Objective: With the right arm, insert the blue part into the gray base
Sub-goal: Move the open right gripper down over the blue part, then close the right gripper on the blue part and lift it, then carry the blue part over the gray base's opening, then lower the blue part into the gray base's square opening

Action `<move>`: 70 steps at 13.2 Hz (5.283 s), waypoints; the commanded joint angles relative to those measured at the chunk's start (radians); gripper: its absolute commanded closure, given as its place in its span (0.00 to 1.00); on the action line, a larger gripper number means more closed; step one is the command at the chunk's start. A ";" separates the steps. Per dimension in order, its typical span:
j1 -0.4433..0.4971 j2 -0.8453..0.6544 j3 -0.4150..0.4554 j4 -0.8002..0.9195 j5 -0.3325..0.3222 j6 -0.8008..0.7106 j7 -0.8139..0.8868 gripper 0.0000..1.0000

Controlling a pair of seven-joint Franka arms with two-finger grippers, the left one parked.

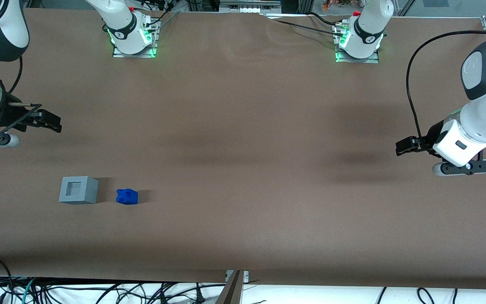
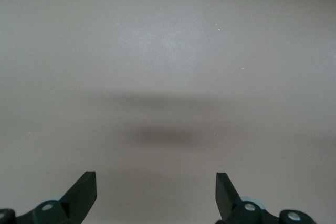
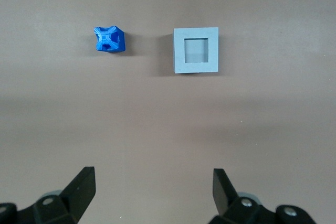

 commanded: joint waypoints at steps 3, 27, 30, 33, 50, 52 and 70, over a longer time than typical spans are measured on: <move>-0.004 0.027 0.016 0.021 -0.002 -0.003 0.001 0.01; 0.105 0.616 0.019 0.185 0.076 0.580 0.056 0.01; 0.105 0.622 0.019 0.178 0.071 0.576 0.052 0.01; 0.107 0.624 0.019 0.167 0.070 0.568 0.050 0.02; -0.060 0.463 -0.038 0.236 0.067 0.272 -0.201 0.66; -0.076 0.467 -0.038 0.236 0.071 0.273 -0.200 0.66; -0.093 0.526 -0.038 0.196 0.073 0.313 -0.226 0.65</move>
